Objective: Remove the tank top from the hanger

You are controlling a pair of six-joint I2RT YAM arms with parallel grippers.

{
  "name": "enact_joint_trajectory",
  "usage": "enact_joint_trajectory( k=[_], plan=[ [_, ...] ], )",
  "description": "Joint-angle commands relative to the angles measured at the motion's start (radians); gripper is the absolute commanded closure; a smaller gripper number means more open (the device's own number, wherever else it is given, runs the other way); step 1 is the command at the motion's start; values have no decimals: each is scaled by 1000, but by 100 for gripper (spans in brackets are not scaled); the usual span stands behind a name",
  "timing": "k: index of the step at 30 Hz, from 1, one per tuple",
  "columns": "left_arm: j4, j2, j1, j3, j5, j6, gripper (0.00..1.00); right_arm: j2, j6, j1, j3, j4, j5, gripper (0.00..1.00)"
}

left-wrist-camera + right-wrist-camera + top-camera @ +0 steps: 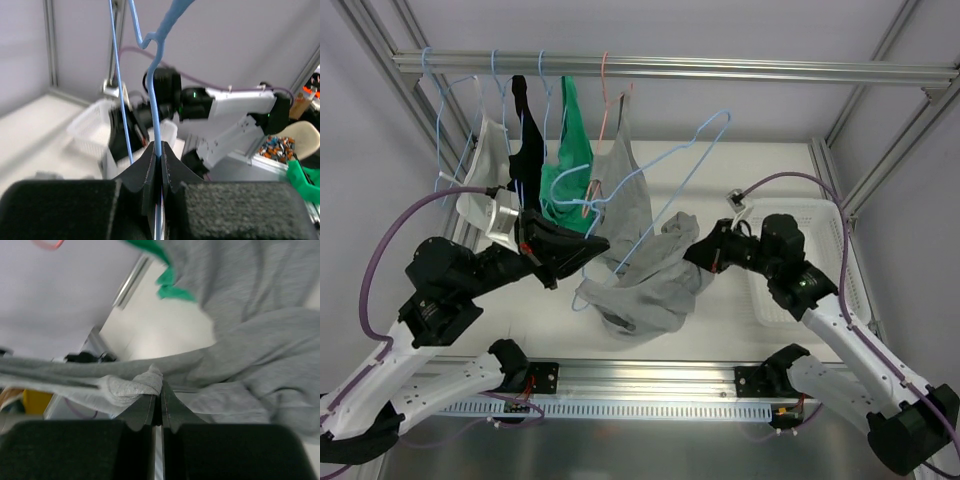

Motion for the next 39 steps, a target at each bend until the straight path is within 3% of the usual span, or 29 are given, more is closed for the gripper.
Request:
enact_joint_trajectory(
  k=[1,4,5,13,16,24,27,28,30,31,39],
  plan=[
    [377,74,-11,-23,-8,-25,100,-1,31,112,-10,176,-144,100],
    [521,161,-12,-8,-42,21,100,-8,-33,227,-40,120,-107,100],
    [583,181,-12,4,-60,36,100,-13,-45,271,-54,76,-33,100],
    [588,276,-14,133,-298,174,100,-96,-70,298,-177,-139,360,100],
    [488,279,-14,165,-366,174,100,-84,-76,298,-169,-168,457,100],
    [129,262,-14,170,-436,78,100,122,-96,312,-100,-70,339,91],
    [-4,259,-14,158,-484,51,100,168,-97,324,-91,-45,332,72],
    [-32,261,-15,158,-493,48,100,173,-97,324,-89,-44,342,56],
    [-89,265,-15,159,-496,39,100,170,-98,326,-92,-44,359,38],
    [-102,270,-15,168,-497,38,100,164,-96,326,-99,-44,379,21],
    [-246,376,-20,276,-501,-31,100,110,-93,326,-115,-76,419,1]
  ],
)
